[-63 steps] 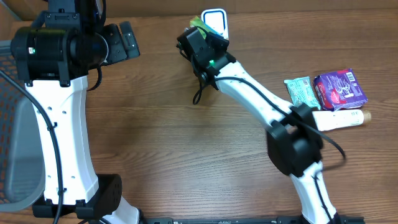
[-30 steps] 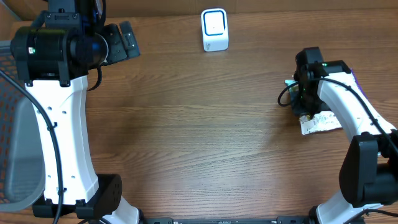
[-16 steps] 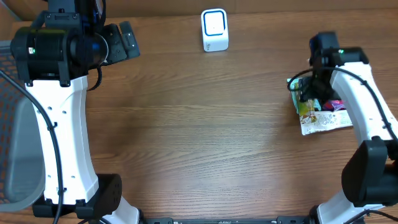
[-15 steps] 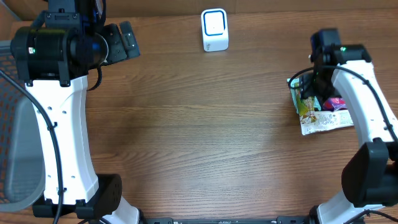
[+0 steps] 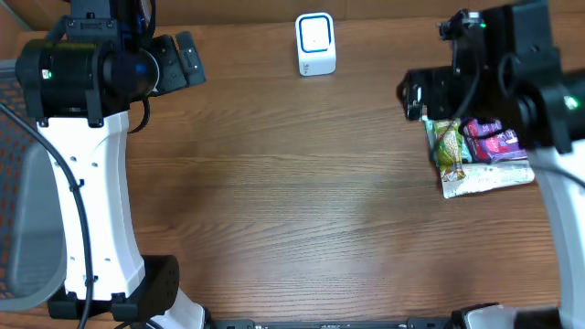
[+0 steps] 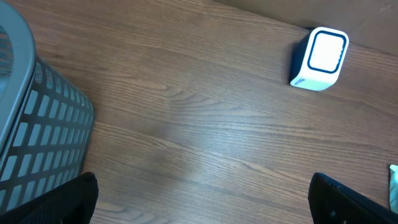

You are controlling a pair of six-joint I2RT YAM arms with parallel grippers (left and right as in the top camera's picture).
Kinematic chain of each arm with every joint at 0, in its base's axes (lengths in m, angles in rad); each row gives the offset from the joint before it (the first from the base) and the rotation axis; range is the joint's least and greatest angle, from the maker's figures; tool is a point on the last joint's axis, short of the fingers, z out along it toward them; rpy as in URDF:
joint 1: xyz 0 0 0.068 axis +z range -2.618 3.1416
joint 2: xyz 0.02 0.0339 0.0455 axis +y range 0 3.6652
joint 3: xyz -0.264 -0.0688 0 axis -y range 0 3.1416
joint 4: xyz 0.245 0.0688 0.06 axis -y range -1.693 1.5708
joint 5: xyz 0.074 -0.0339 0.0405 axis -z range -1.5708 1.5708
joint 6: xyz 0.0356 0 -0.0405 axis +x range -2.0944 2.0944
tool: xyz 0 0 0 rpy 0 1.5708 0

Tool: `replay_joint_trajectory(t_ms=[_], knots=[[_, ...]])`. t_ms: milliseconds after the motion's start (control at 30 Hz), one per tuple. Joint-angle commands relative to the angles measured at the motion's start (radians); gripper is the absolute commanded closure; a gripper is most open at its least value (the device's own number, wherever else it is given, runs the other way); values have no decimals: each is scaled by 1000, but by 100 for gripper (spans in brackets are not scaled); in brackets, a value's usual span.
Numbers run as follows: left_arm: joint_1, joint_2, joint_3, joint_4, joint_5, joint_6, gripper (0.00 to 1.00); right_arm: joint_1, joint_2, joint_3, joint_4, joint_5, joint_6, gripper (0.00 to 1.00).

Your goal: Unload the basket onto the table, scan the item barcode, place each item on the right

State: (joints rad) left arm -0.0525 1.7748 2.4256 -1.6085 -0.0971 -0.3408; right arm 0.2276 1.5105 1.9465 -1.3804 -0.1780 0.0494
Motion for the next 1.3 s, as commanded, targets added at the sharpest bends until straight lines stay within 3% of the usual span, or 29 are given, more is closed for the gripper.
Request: replay_joint_trajectory(t_ms=[0, 100, 333, 900, 1100, 1267], knots=[[-7, -2, -2, 1, 5, -11, 0, 19, -85, 24, 1, -196, 8, 0], [-7, -2, -2, 0, 5, -11, 0, 26, -126, 24, 0, -290, 7, 0], [-7, -2, -2, 0, 5, -11, 1, 24, -163, 24, 1, -274, 3, 0], [-7, -2, -2, 0, 5, -11, 0, 24, -178, -40, 27, -55, -13, 0], [-7, -2, -2, 1, 5, -11, 0, 12, -292, -209, 275, -40, -55, 0], [-7, -2, -2, 0, 5, -11, 0, -73, -442, -457, 510, -85, -54, 0]])
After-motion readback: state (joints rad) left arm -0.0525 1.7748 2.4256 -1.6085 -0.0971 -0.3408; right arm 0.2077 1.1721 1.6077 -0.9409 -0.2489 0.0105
